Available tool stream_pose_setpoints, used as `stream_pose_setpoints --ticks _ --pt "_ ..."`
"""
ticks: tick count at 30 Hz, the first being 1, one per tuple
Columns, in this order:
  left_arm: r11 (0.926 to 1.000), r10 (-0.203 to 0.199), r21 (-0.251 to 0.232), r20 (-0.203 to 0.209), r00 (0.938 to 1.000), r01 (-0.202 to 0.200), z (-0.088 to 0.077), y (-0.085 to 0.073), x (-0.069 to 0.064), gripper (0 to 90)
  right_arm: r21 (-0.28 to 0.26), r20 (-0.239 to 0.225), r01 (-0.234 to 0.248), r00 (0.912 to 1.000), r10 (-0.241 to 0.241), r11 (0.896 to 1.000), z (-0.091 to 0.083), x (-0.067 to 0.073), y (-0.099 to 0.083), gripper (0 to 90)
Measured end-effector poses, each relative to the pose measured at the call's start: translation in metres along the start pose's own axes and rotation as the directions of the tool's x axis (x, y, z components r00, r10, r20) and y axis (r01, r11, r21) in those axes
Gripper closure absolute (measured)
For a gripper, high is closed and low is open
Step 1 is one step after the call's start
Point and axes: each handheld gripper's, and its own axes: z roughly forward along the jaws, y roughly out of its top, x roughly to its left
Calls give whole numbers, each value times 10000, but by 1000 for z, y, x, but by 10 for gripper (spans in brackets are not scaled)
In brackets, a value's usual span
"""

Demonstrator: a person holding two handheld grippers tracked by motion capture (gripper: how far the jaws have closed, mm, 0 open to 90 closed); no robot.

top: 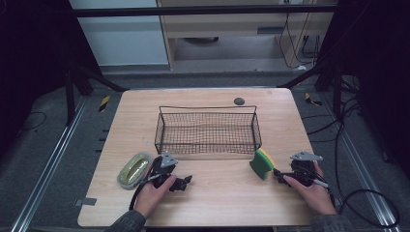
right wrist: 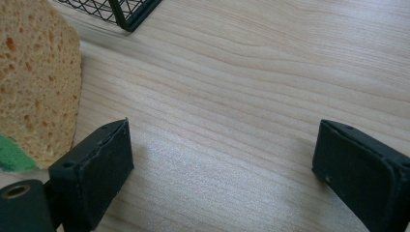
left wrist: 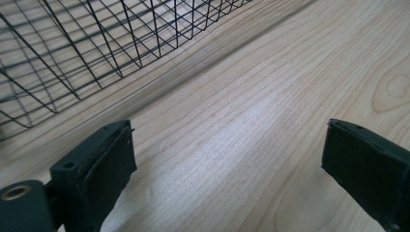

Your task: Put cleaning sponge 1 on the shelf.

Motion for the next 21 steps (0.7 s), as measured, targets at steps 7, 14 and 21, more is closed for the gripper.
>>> stream_pose_setpoints --ticks 7,14,21 --pt "9995 295 -74 60 9995 -294 -26 6 3 64 4 -7 -107 9999 107 9999 -1 1 0 74" --pt "9980 426 -453 -289 9987 -439 -48 13 12 58 3 -2 -110 9999 110 9999 -1 1 0 74" --pt "9986 415 -302 -746 9963 -439 -65 16 26 65 12 8 -117 9999 117 9999 -1 1 0 74"
